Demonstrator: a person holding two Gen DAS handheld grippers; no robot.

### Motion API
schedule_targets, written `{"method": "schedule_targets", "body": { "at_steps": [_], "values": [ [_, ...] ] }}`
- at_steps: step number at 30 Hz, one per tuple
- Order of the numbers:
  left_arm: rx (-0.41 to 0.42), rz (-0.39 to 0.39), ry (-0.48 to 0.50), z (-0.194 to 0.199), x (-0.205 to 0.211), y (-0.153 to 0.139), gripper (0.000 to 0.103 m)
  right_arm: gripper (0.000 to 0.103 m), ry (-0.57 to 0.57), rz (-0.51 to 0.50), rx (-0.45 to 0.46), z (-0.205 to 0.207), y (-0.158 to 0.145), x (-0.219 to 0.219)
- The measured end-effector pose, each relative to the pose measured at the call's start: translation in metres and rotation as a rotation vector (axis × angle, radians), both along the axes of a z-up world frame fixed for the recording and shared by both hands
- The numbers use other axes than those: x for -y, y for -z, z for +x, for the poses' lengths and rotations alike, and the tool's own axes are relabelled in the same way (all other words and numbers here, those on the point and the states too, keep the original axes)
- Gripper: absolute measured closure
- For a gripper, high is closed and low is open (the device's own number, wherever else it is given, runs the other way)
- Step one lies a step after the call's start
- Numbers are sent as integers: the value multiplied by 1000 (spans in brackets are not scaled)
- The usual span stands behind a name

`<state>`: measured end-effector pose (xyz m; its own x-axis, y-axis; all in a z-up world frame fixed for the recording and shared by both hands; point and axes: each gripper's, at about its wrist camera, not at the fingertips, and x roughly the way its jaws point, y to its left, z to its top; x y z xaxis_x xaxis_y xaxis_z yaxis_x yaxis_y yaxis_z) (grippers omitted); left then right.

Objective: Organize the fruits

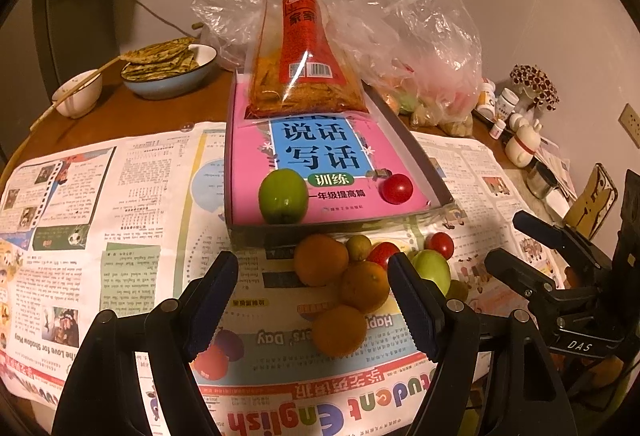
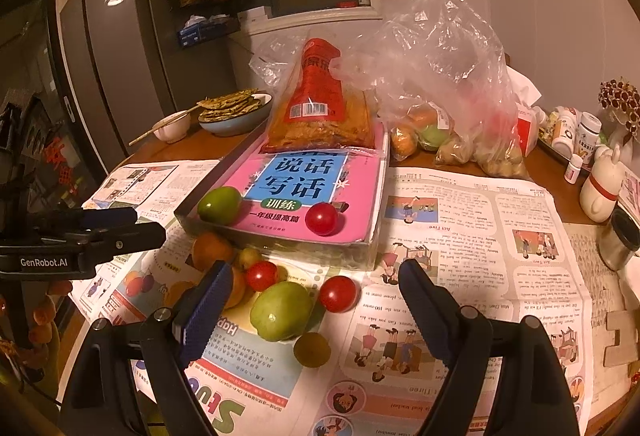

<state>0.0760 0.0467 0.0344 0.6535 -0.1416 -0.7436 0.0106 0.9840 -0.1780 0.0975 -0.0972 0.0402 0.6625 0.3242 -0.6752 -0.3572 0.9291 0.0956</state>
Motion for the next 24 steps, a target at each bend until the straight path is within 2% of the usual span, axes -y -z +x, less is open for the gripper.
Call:
{"method": "schedule_targets", "body": {
  "at_steps": [24],
  "values": [
    [-40, 17, 24, -9, 0, 13, 24, 19, -24, -41, -30, -11, 13, -2]
  ]
}}
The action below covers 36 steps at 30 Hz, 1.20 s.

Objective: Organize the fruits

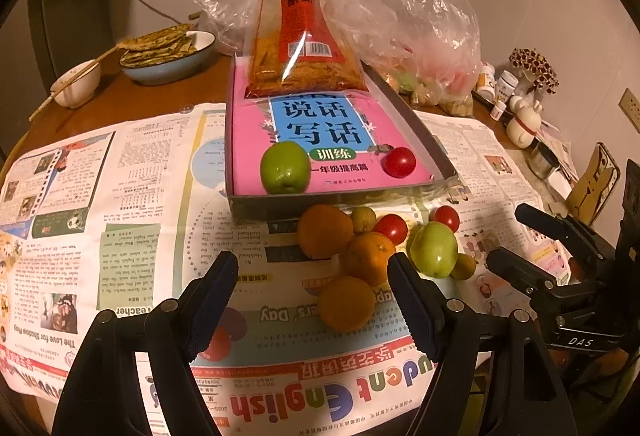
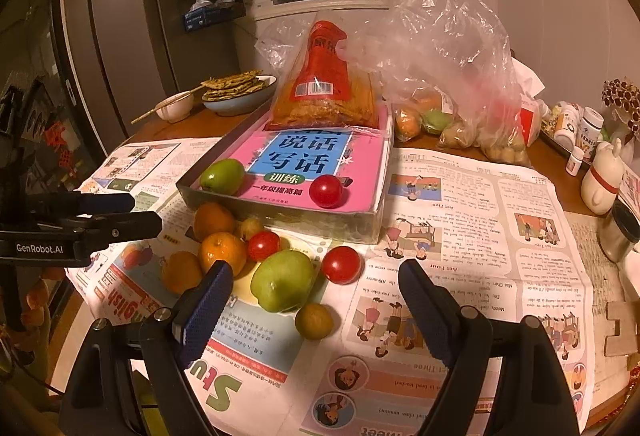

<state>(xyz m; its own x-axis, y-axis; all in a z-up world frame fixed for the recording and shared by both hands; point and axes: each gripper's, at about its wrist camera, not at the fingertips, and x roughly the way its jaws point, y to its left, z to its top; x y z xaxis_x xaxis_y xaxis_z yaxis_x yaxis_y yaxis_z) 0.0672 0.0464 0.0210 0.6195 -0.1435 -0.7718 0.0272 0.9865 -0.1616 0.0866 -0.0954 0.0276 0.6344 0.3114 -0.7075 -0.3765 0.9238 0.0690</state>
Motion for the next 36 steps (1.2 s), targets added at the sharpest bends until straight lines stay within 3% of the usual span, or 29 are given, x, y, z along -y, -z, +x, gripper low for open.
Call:
{"method": "schedule_targets", "body": {
  "at_steps": [36],
  "values": [
    [-100, 20, 69, -1, 15, 33, 25, 21, -25, -82, -74, -4, 34, -5]
  ]
}}
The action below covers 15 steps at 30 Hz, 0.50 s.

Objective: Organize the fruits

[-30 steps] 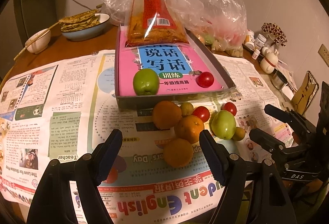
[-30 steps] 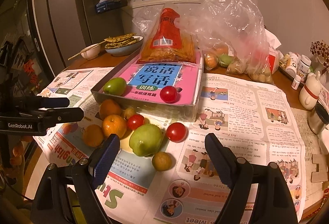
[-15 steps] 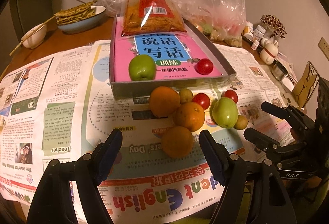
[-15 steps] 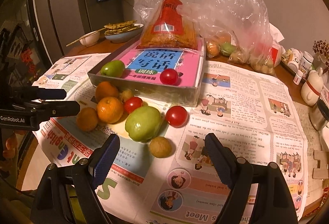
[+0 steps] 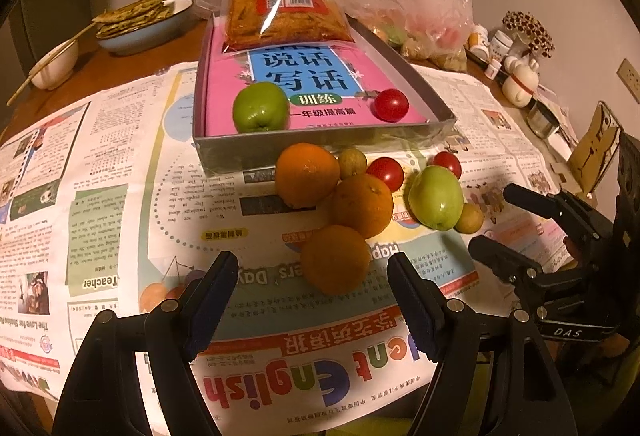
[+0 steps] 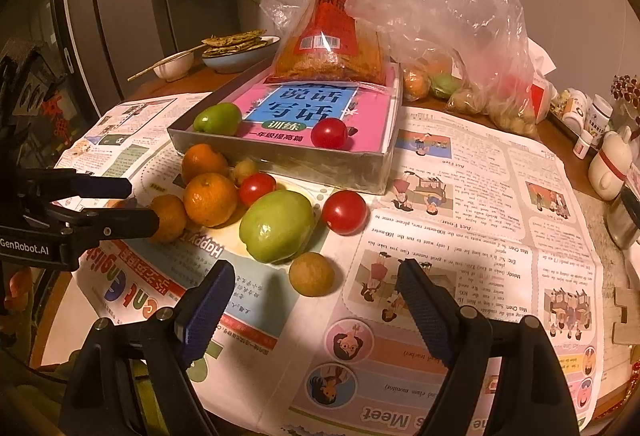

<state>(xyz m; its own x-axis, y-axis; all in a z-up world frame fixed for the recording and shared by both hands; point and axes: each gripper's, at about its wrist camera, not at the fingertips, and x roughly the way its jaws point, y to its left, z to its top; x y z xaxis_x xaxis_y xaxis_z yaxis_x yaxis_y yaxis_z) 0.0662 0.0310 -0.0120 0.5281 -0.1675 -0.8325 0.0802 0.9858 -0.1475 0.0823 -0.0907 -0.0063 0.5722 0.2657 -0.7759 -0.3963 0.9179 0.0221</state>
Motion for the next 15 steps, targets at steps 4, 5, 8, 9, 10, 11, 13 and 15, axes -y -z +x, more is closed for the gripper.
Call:
{"method": "schedule_targets", "body": {
  "at_steps": [4, 5, 8, 9, 10, 11, 13, 15],
  "values": [
    [-8, 2, 7, 1, 2, 3, 25, 33, -5, -8, -9, 2, 5, 0],
    [-9, 1, 9, 1, 3, 3, 25, 34, -6, -10, -11, 2, 6, 0],
    [-10, -2, 12, 1, 3, 4, 25, 40, -8, -19, -17, 3, 11, 0],
    [-9, -6, 13, 1, 3, 4, 25, 45, -7, -20, -18, 3, 11, -1],
    [-10, -10, 14, 1, 2, 4, 25, 49, -8, -20, -19, 3, 12, -1],
    [-10, -13, 14, 1, 2, 5, 25, 50, -7, -20, -20, 4, 13, -1],
    [-12, -20, 16, 2, 2, 6, 25, 54, -9, -20, -21, 5, 14, -1],
    [-13, -28, 17, 2, 2, 7, 24, 57, -14, -21, -24, 6, 16, -2]
  ]
}}
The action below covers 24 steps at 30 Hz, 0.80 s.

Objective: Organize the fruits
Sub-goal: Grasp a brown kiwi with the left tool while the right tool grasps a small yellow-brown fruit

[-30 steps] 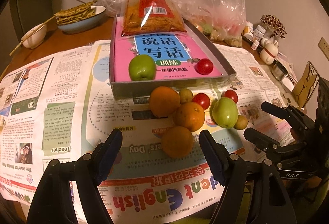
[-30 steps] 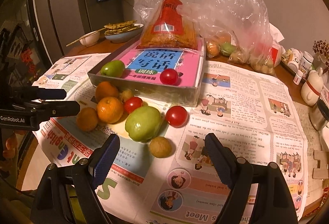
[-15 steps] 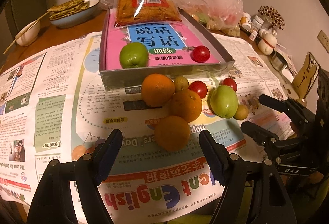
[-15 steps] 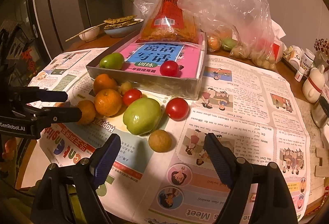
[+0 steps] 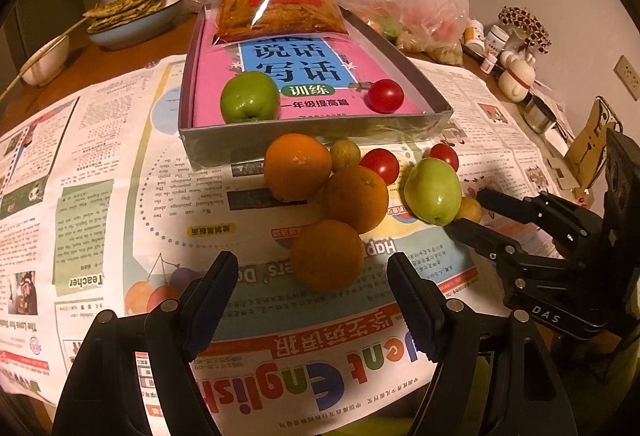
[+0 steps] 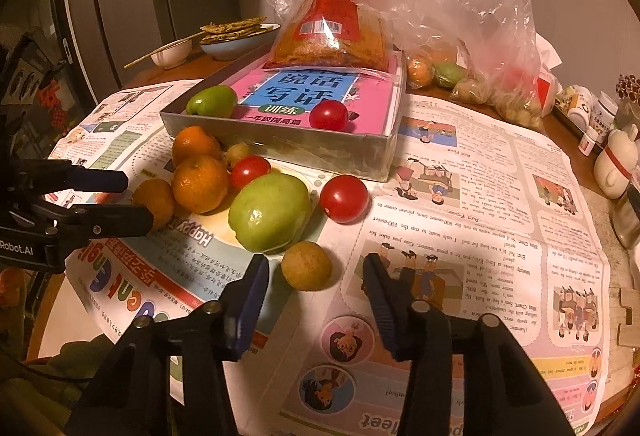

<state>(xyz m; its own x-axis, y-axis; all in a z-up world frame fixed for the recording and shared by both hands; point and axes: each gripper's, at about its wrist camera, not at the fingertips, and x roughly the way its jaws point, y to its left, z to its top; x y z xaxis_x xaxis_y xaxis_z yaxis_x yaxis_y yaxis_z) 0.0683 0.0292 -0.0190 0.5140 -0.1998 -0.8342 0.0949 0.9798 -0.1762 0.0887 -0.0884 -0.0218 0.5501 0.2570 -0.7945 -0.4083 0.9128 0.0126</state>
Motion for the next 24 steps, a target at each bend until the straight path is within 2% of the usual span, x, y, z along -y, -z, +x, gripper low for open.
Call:
{"method": "schedule_targets", "body": {
  "at_steps": [4, 10, 13, 15, 22, 24],
  "values": [
    [-1, -12, 2, 1, 0, 2, 24, 65, -11, -2, -12, 2, 5, -3],
    [-3, -30, -1, 3, -1, 3, 31, 76, -27, -6, -3, 2, 6, -8],
    [-4, -32, 3, 4, 0, 4, 32, 76, -28, -4, -3, 2, 6, -8],
    [-5, -35, 9, 5, 2, 5, 42, 76, -28, -2, -3, 2, 6, -8],
    [-12, -34, 17, 8, 6, 9, 46, 76, -10, 12, -9, 3, 5, -2],
    [-14, -34, 22, 9, 7, 10, 55, 76, -4, 18, -11, 4, 5, 0]
  ]
}}
